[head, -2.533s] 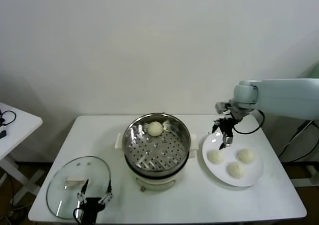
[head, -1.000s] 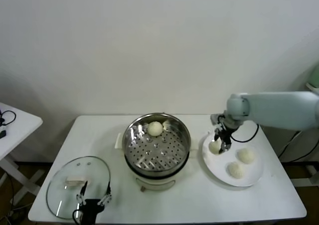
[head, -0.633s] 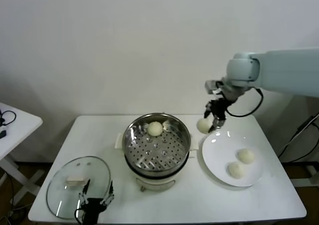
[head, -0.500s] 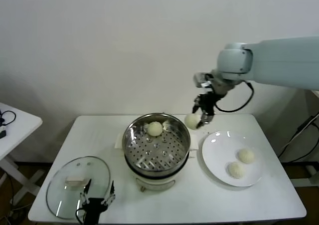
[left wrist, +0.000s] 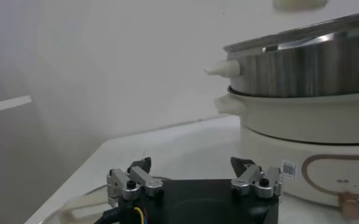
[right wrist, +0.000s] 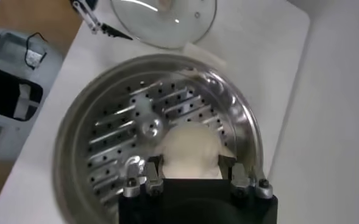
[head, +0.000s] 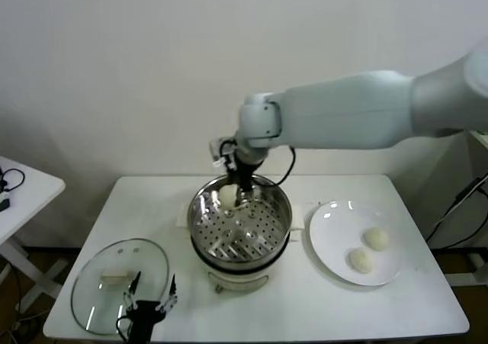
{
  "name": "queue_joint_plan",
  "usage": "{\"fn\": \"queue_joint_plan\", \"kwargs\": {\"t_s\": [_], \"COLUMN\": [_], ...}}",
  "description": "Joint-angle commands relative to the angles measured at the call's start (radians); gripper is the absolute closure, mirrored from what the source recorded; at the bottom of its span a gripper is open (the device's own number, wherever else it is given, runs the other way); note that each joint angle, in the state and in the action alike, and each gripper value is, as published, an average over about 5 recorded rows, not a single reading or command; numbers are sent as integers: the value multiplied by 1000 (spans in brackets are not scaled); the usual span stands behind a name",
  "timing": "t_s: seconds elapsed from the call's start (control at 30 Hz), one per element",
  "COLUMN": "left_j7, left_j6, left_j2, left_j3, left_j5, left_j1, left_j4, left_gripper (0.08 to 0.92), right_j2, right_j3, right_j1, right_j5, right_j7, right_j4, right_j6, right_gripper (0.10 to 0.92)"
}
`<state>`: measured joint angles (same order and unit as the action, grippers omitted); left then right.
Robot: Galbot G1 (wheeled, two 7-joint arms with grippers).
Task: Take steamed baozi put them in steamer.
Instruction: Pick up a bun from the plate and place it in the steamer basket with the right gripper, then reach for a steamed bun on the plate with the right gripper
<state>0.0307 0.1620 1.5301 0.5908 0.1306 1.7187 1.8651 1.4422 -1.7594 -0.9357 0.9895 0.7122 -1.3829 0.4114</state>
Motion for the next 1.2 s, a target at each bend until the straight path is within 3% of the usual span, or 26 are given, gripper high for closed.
{"fn": "queue_joint_plan", "kwargs": {"t_s": [0.03,0.53,0.7,0.87,1.0,1.2], "left_j7": [-1,-1,-2,-2,-2,-2], "left_j6": [-2,-4,-6,-6,-8,-10], "left_j2": [-1,1,1,3,5,8], "left_j3": [-2,-3,-3,-4,-9,-18], "left_j5": [4,3,3,5,9,15], "left_j1": [-4,-14,-9,-2,2,1], "left_j4": [-6,-14,-5,6,16,24], "left_gripper": [177,177,177,177,177,177], "right_j2": [162,195,146,13,-173,-478], "right_j3": [40,18,12,-34,-155,-418], "right_j1": [174,209,147,1,-202,-386], "right_j5": [-50,-111,-105,-74,-63,-163], "right_j7": [-49,-32,-8,58,158,250], "right_j4": [140,183,131,4,-140,-273], "right_j6": [25,1,-27,-76,-134,-206], "right_gripper": [406,390,287,208,203,202]}}
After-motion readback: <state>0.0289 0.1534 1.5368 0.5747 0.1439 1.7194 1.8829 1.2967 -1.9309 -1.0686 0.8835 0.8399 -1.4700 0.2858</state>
